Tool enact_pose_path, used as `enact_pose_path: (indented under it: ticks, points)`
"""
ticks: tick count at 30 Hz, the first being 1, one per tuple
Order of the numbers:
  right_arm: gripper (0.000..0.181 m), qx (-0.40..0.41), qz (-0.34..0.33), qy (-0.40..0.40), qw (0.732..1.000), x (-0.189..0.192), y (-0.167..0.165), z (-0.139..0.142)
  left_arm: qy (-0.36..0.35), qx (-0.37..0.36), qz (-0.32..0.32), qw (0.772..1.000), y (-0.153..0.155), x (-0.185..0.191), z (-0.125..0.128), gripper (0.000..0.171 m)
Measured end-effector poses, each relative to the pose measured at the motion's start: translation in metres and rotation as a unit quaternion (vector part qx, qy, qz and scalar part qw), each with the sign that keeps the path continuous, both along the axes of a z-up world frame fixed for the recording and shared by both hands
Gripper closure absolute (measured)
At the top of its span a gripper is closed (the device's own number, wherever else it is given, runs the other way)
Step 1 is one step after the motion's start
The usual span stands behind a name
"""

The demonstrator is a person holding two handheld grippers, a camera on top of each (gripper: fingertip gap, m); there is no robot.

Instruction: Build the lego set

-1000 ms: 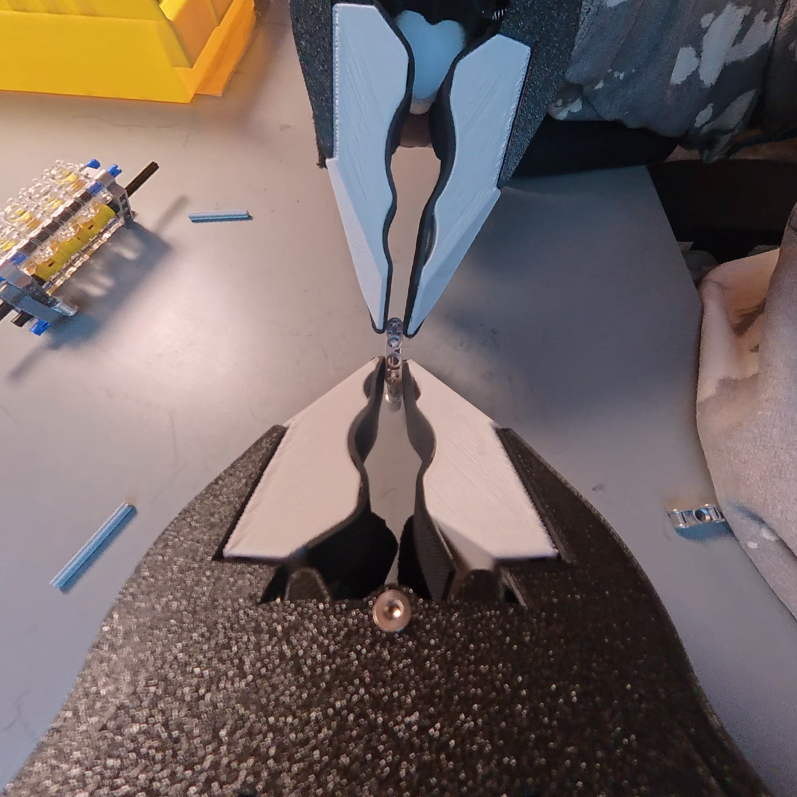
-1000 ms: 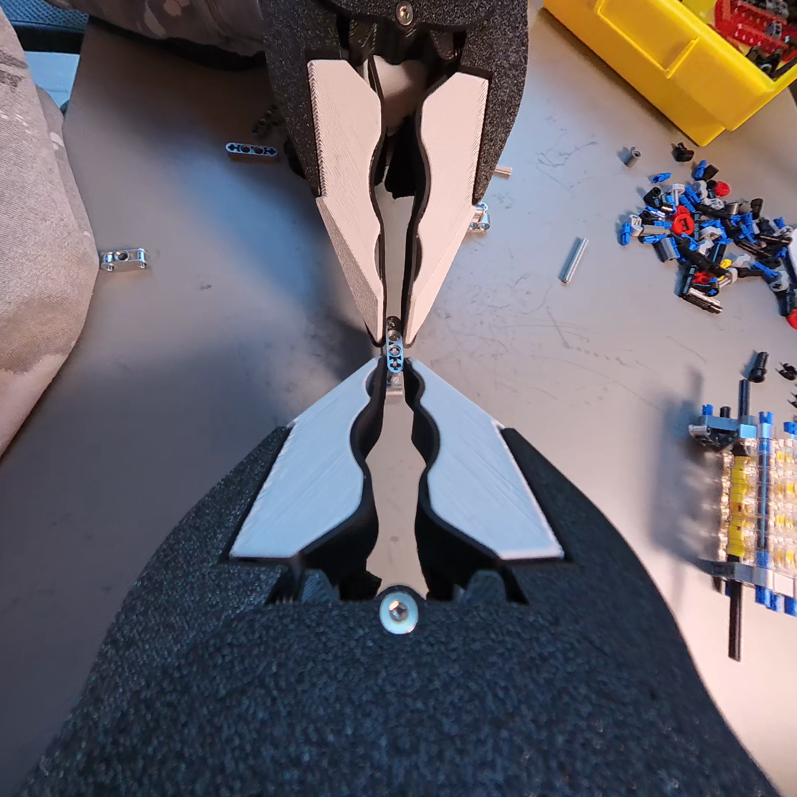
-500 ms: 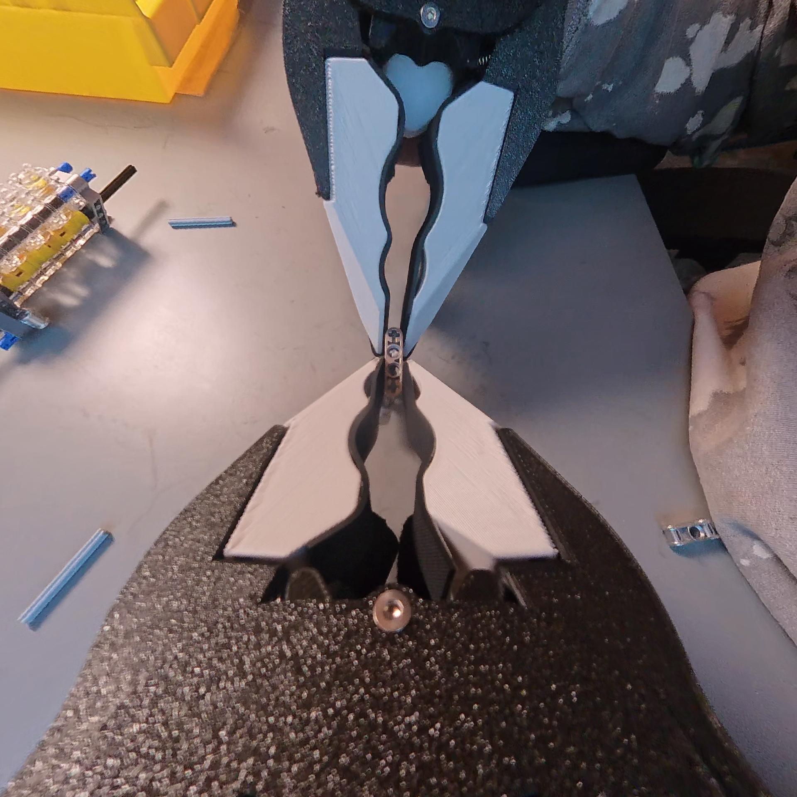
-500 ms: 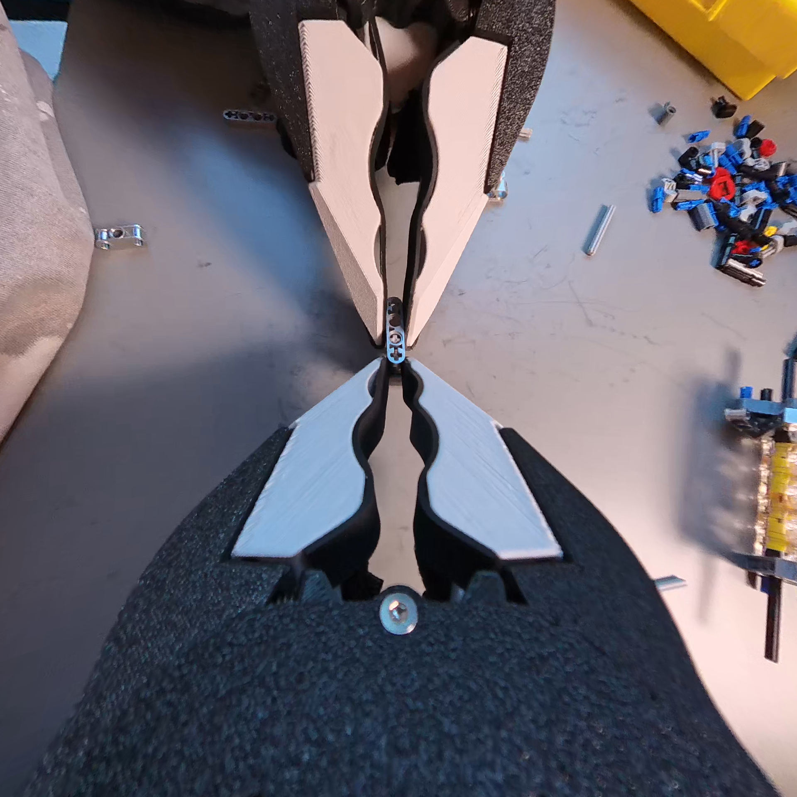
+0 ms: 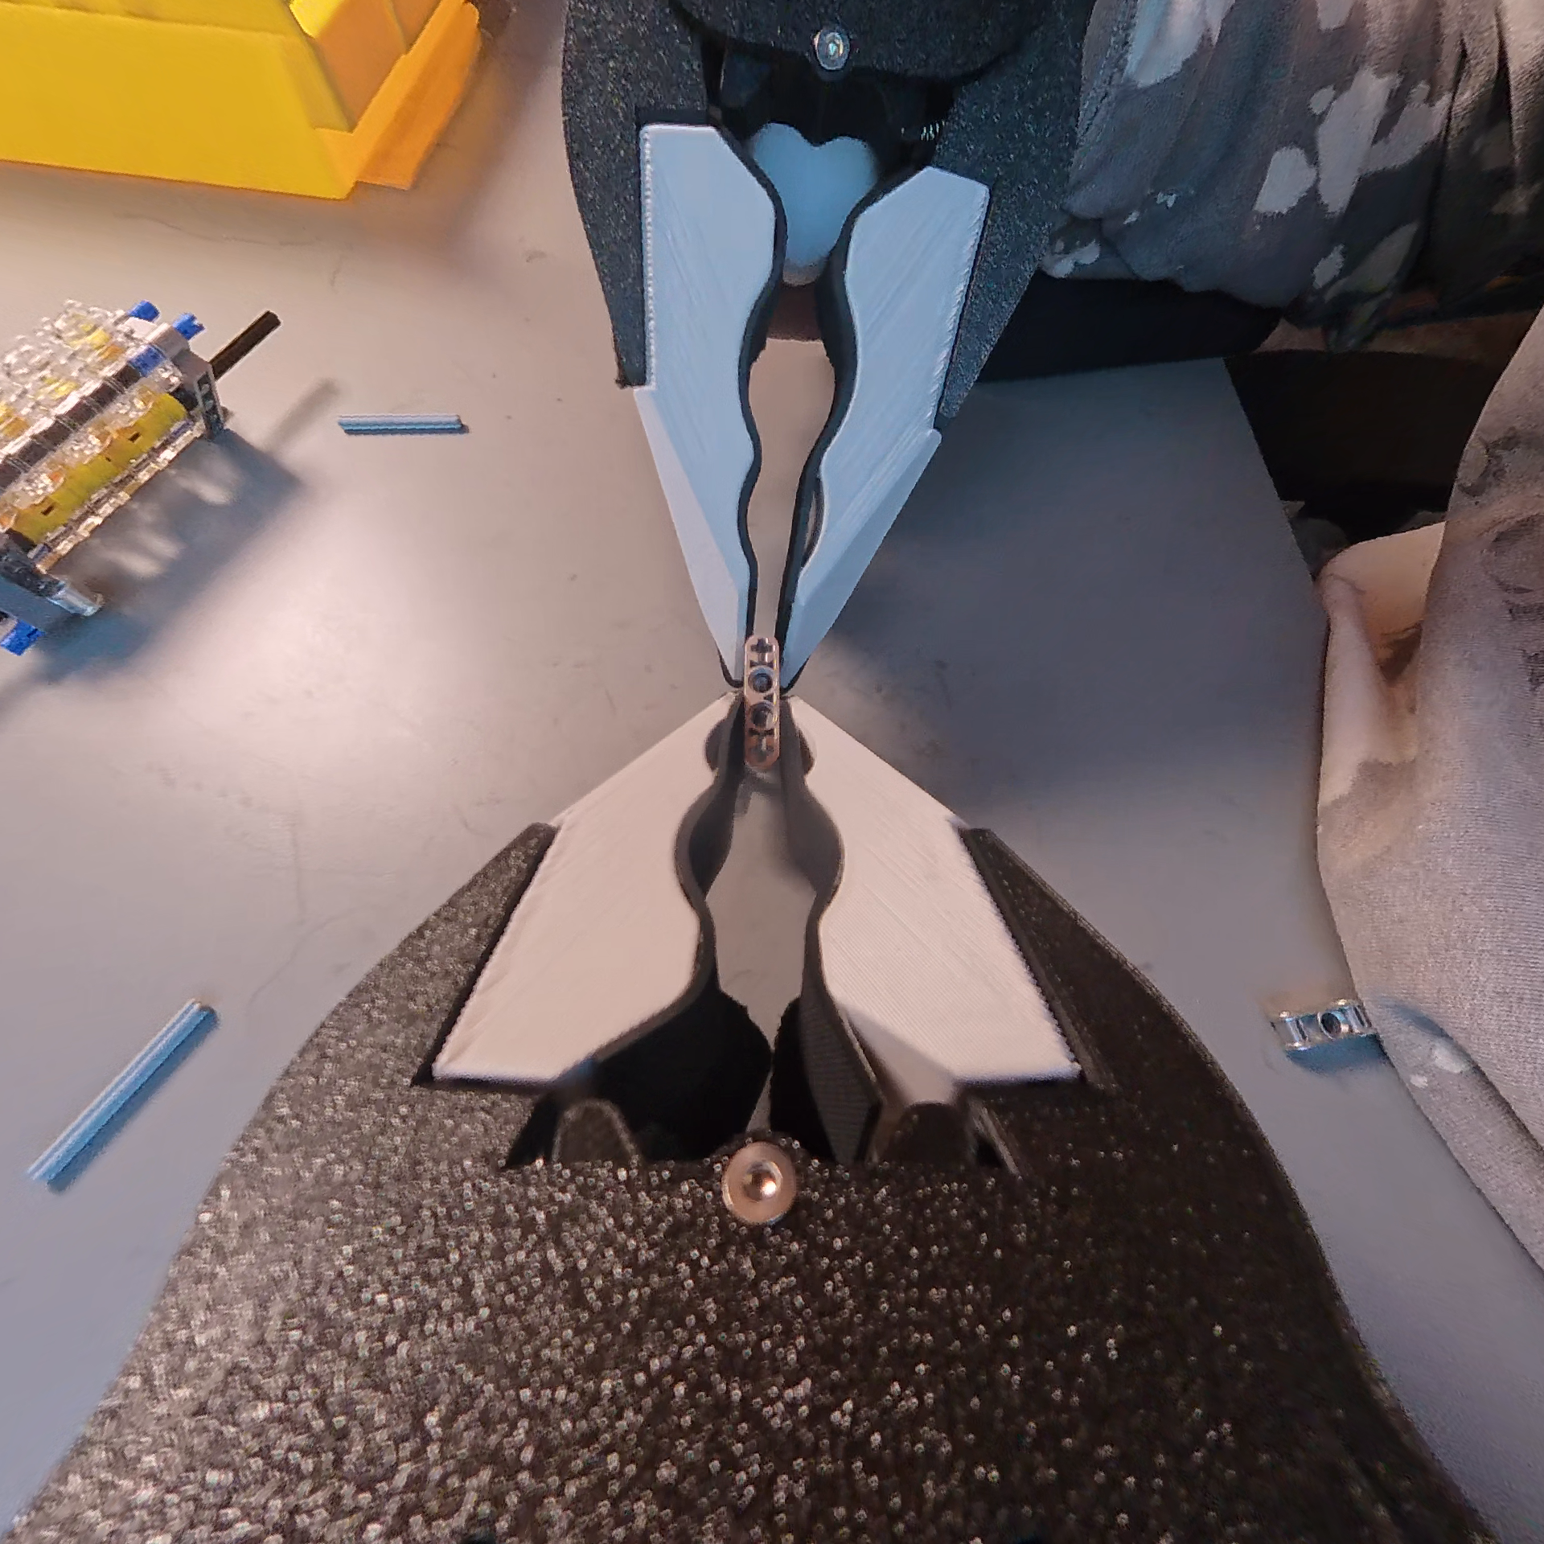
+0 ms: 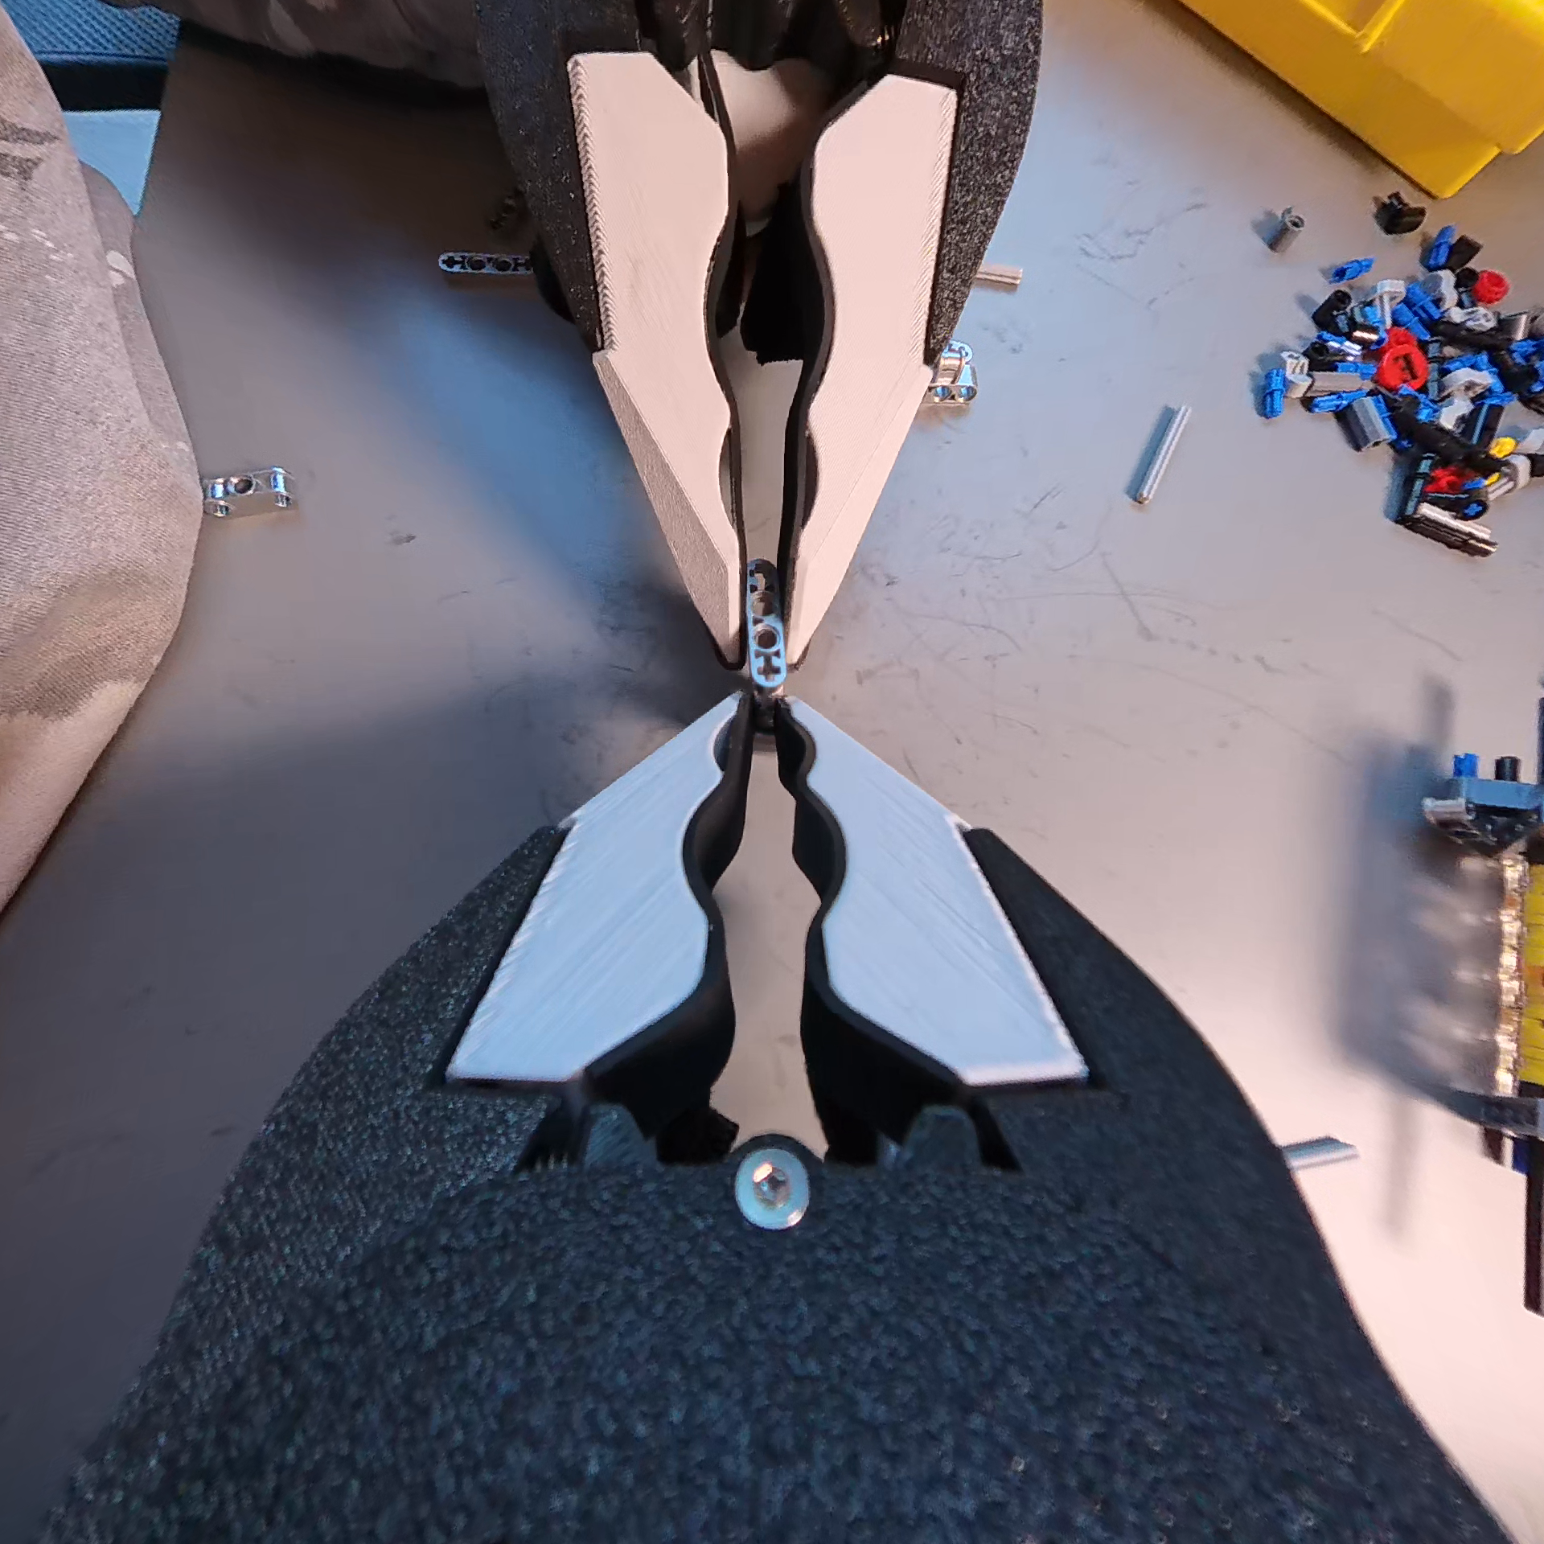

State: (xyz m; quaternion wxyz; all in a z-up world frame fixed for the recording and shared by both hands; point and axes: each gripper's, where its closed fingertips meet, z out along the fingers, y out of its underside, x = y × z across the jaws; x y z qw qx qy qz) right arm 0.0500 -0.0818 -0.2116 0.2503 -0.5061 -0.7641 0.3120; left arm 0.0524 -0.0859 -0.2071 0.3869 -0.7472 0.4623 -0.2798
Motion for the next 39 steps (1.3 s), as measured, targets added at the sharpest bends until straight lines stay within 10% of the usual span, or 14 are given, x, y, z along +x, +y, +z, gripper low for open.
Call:
enact_pose_path:
  ticks: [39]
  points:
    - [0.176,0.027,0.005,0.024,0.999,-0.004,-0.001,0.012,0.027,-0.003,0.0,1.0,0.0,-0.001,-0.006,0.166]
